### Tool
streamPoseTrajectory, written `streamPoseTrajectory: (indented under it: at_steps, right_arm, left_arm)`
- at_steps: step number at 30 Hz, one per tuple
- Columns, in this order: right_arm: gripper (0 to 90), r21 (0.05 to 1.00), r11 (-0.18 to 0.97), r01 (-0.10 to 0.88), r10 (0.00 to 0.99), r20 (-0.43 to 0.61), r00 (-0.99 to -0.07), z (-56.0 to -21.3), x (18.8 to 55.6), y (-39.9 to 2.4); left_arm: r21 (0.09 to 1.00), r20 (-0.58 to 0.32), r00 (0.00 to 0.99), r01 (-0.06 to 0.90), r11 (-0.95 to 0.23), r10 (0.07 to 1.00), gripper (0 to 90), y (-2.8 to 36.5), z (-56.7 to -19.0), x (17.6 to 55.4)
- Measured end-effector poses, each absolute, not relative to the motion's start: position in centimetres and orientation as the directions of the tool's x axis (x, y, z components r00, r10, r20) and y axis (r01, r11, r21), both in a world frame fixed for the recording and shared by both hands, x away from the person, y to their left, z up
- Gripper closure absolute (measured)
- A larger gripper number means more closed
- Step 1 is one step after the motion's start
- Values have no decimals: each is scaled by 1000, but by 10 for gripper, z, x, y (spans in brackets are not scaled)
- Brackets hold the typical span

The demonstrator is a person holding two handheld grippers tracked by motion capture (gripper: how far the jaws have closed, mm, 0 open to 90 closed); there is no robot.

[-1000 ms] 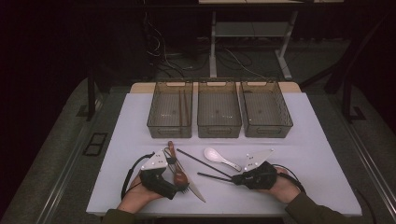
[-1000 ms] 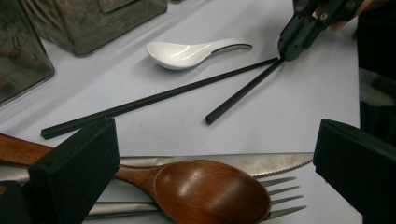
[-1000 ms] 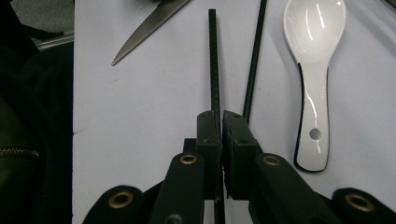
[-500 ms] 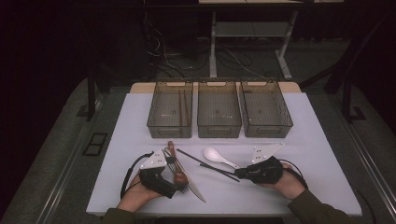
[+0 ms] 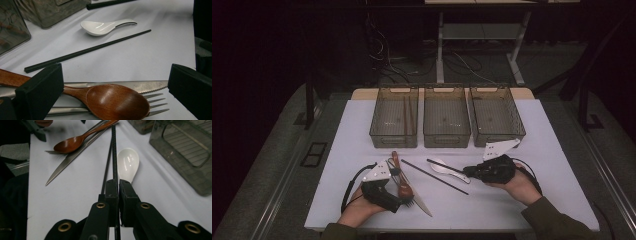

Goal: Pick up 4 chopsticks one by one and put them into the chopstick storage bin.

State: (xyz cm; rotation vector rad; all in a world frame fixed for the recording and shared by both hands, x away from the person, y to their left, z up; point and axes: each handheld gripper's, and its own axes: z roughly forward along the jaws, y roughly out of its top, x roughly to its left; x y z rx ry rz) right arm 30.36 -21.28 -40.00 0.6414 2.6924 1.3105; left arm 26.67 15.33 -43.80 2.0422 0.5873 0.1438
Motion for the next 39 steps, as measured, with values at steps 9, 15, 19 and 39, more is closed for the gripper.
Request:
streamPoseTrajectory:
  at_steps: [9,15,19,39]
  right_arm:
    - [856,768,535,352,446,97,-890,-389,321,-201]
    - [856,767,530,361,469,90,-879,-383,333,-191]
    - [856,767,526,368,486,84,-870,-379,342,-181]
    - [856,738,534,412,549,67,-833,-351,400,-117]
  left_arm:
    - [842,-127,878,341,-418,461,0,154,-438,267]
    - [843,-130,878,343,-415,460,0,154,-437,266]
    - [842,-132,878,345,-415,460,0,153,-438,266]
    - [845,-138,879,345,-410,456,0,153,-437,265]
